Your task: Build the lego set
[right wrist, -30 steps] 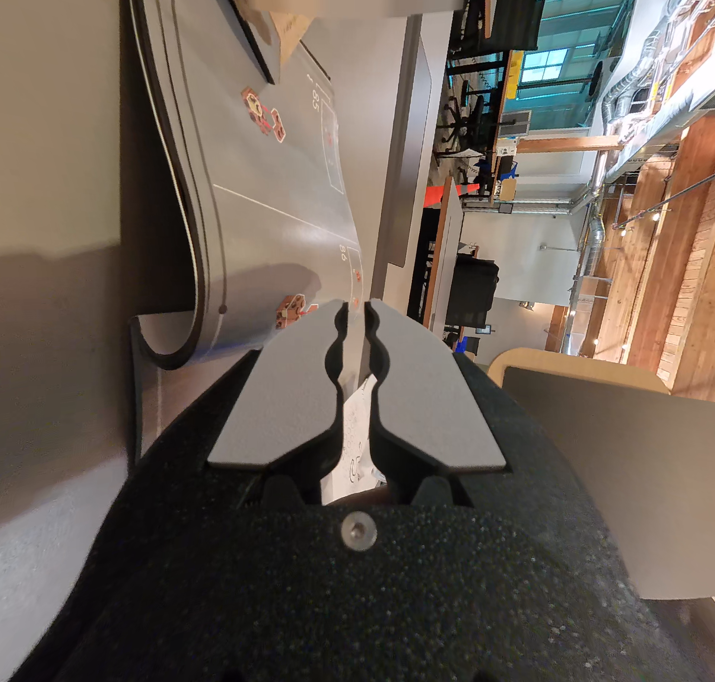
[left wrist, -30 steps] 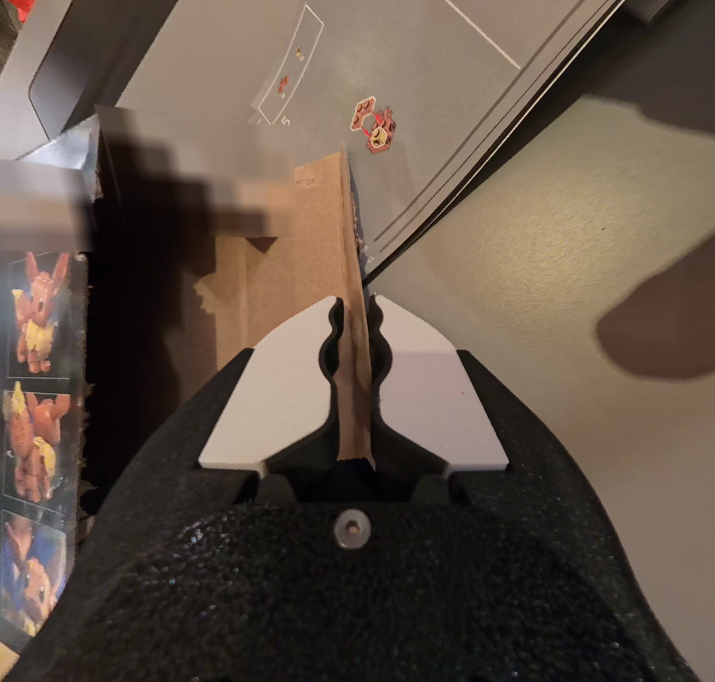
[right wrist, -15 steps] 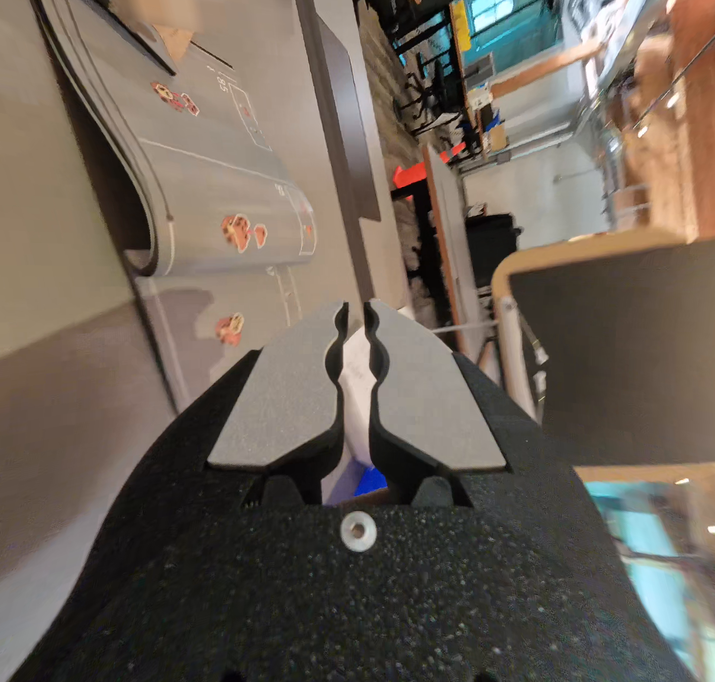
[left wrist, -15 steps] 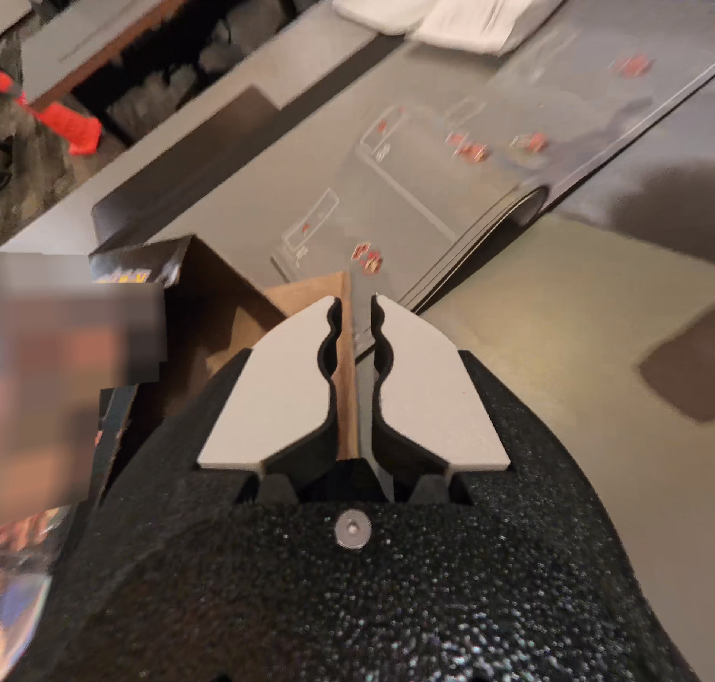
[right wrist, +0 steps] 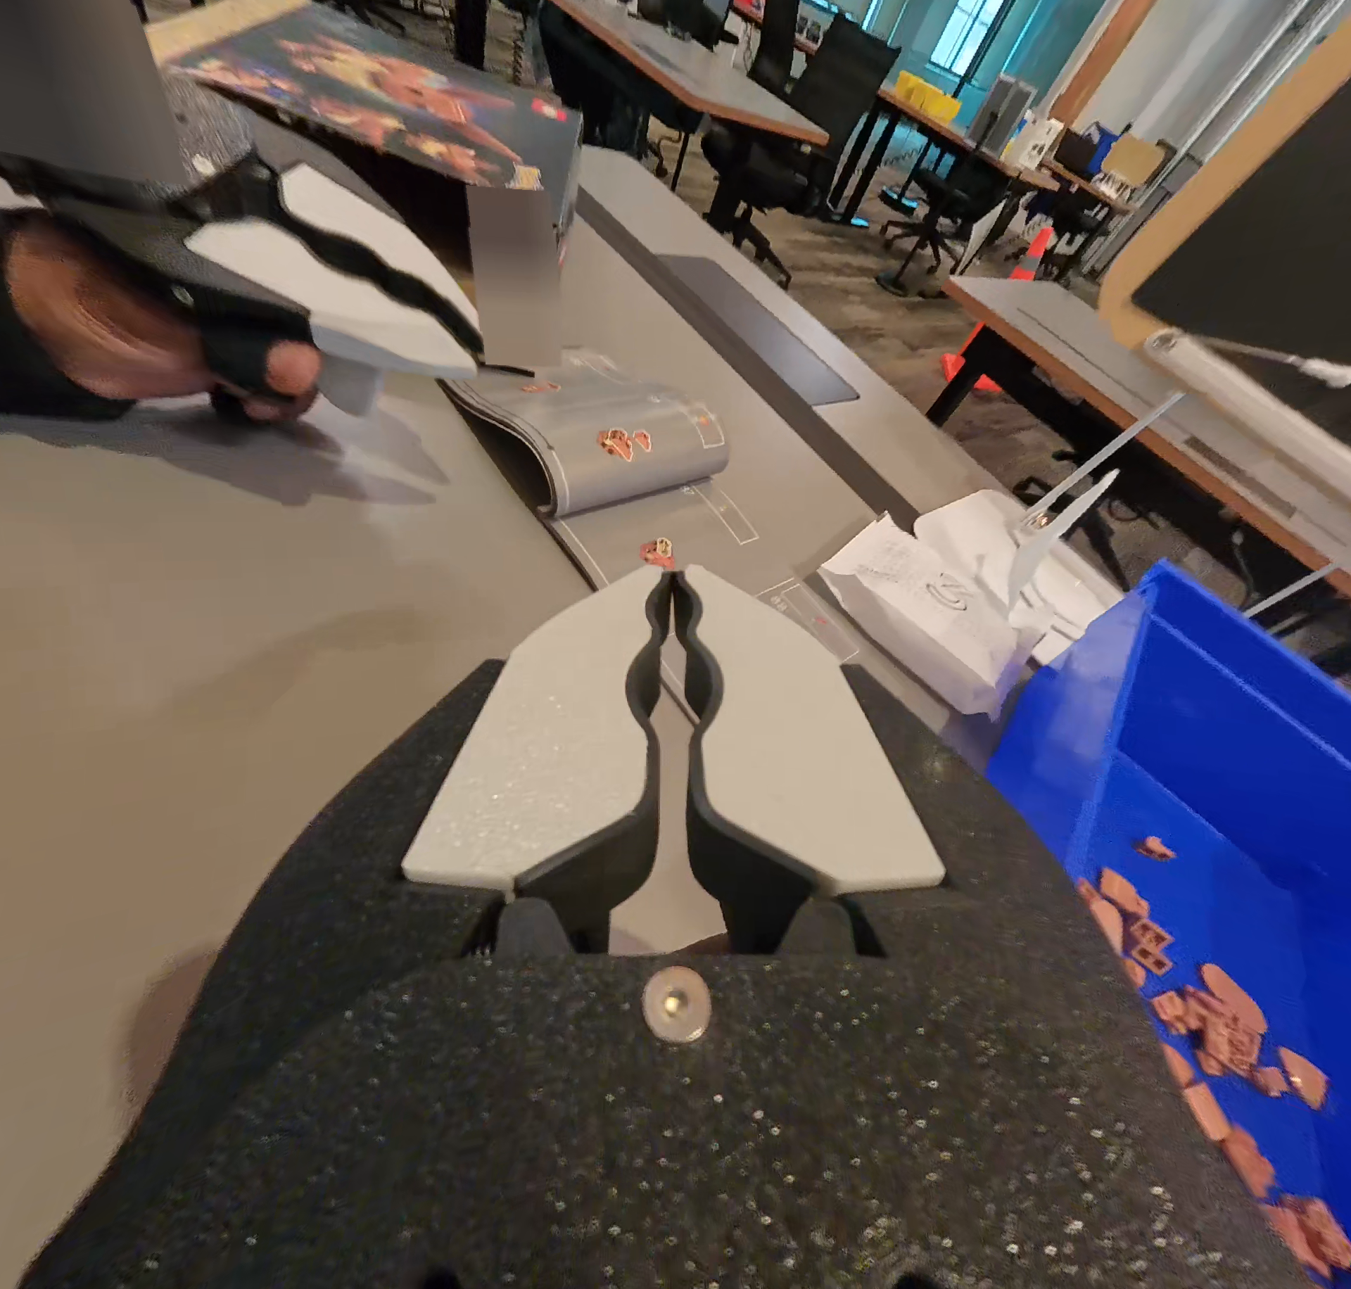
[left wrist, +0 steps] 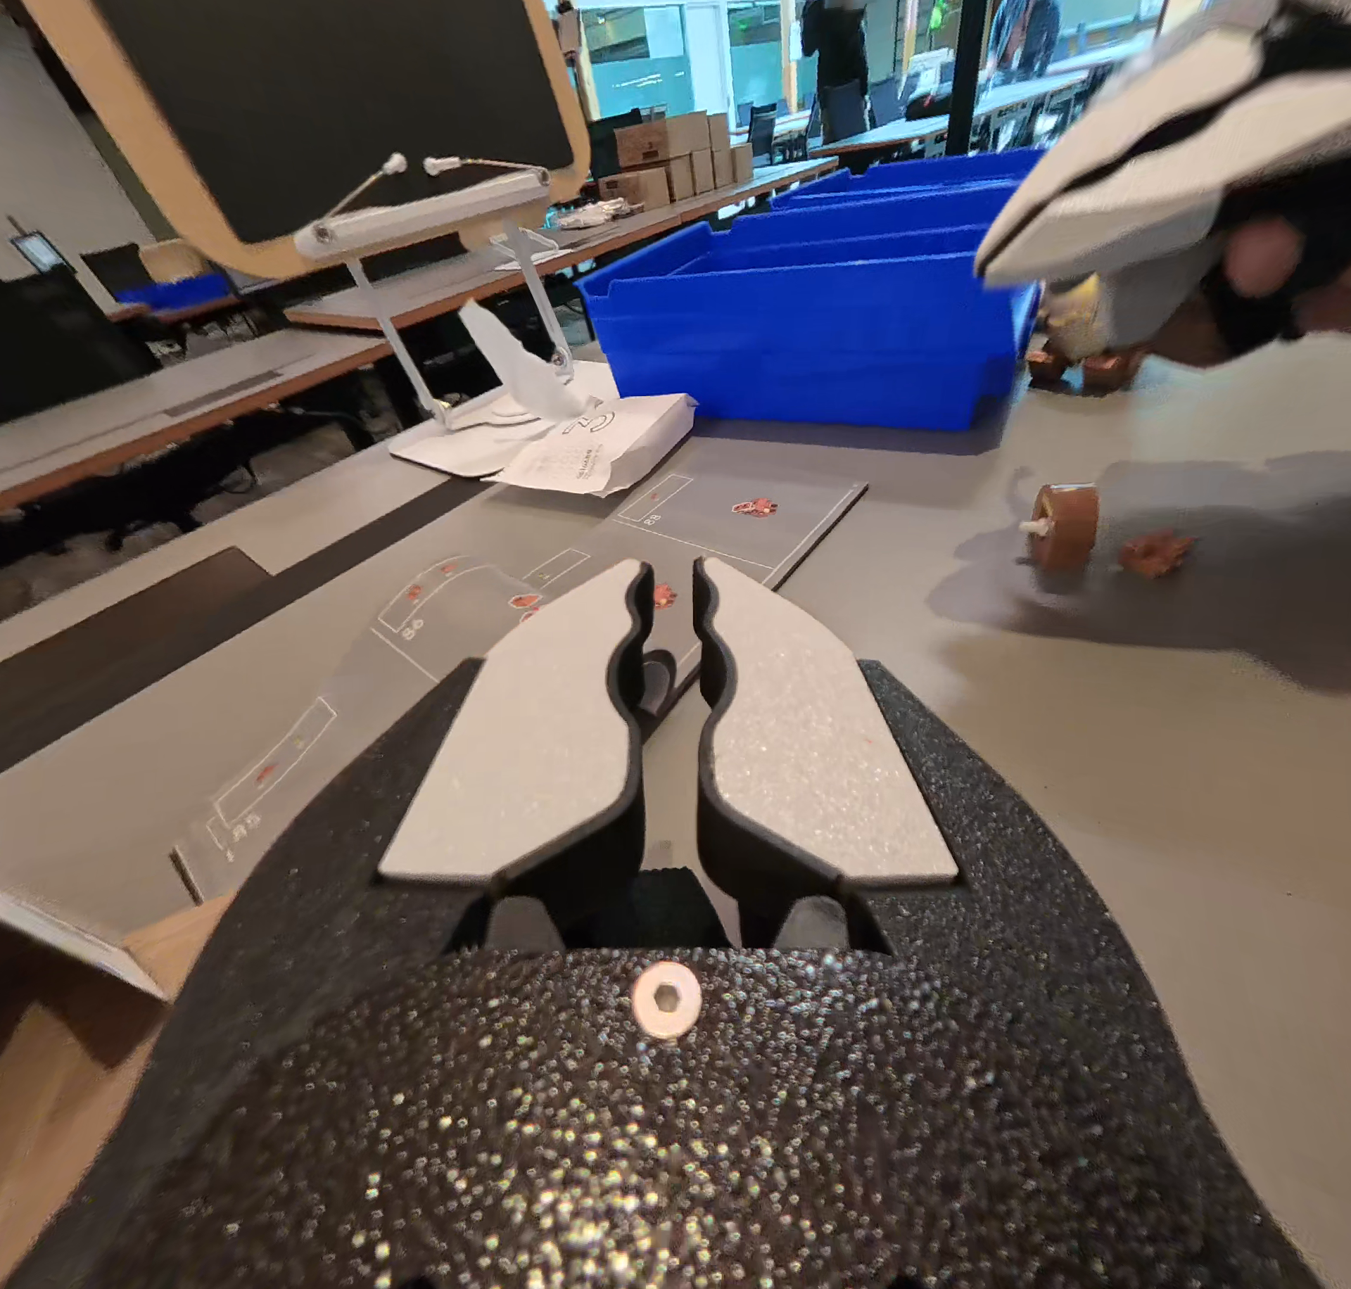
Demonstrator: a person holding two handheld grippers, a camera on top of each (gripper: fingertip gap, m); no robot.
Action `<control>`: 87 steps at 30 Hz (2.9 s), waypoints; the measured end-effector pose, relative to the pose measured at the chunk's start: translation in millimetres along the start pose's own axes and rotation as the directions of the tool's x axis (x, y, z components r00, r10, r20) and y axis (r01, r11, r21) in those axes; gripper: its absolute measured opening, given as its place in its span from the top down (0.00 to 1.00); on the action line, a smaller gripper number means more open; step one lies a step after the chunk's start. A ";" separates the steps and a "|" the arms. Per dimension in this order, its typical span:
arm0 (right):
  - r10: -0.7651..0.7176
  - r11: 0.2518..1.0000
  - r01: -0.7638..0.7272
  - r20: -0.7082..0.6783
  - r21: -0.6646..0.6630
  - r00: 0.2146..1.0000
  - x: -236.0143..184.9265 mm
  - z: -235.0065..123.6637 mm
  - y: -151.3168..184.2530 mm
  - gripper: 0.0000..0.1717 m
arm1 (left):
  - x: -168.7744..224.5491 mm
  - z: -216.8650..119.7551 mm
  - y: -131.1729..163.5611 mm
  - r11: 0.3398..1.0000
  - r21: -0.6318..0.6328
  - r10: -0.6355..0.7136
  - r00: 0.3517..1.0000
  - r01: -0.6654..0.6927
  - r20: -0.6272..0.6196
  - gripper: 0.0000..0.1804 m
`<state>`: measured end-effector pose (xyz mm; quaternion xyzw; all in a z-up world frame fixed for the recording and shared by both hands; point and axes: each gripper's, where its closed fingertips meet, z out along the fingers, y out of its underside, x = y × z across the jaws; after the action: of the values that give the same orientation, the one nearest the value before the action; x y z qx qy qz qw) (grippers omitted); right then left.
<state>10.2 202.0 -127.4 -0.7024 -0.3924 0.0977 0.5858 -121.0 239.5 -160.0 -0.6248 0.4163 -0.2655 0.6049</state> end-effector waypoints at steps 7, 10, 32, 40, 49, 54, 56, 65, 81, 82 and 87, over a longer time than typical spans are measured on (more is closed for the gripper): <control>-0.101 0.992 0.112 -0.163 0.058 0.981 55.8 -55.4 -21.0 1.00 | 14.3 12.8 -6.8 0.996 0.029 0.082 0.997 -0.083 0.015 1.00; -0.085 0.994 0.100 -0.289 0.035 0.953 111.3 -93.4 -10.6 1.00 | 18.6 16.3 -6.4 0.996 0.018 0.088 0.996 -0.088 0.015 1.00; -0.259 0.926 0.248 -0.002 -0.284 0.966 203.9 -143.0 101.8 0.97 | 27.9 80.9 7.6 0.950 -0.174 0.284 0.950 -0.259 0.134 1.00; -0.239 0.924 0.268 0.135 -0.273 0.962 207.4 -87.6 95.1 0.93 | 33.3 81.8 7.6 0.945 -0.168 0.300 0.948 -0.281 0.107 1.00; -0.071 0.993 0.076 0.052 -0.090 0.996 235.6 -103.7 41.7 0.93 | 37.4 74.6 -1.4 0.967 -0.085 0.247 0.967 -0.241 0.062 1.00; -0.053 0.993 0.058 0.057 -0.101 0.997 236.6 -108.0 47.1 0.92 | 39.9 76.0 0.9 0.962 -0.099 0.261 0.964 -0.255 0.049 1.00; -0.064 0.989 0.073 0.074 -0.126 0.995 233.1 -103.6 52.3 0.92 | 40.9 77.2 2.5 0.957 -0.110 0.273 0.961 -0.267 0.046 1.00; -0.269 0.789 0.475 0.477 -0.389 0.837 163.2 -21.2 120.3 0.85 | 39.2 82.1 8.5 0.941 -0.160 0.311 0.948 -0.298 0.065 1.00; -0.196 0.671 0.629 0.724 -0.394 0.662 145.2 21.7 178.5 0.86 | 42.6 81.6 8.3 0.935 -0.153 0.330 0.942 -0.319 0.053 1.00; -0.199 0.677 0.627 0.723 -0.387 0.662 145.2 22.7 176.4 0.86 | 42.4 81.3 8.0 0.936 -0.150 0.328 0.943 -0.317 0.054 1.00; -0.187 0.683 0.626 0.739 -0.375 0.647 142.3 24.3 173.6 0.88 | 42.3 80.8 7.3 0.938 -0.146 0.324 0.945 -0.313 0.055 1.00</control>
<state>167.3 313.9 -244.9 -0.6557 -0.7348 0.0606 0.1625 -33.2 247.7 -184.6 -0.5984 0.5051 -0.1108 0.6119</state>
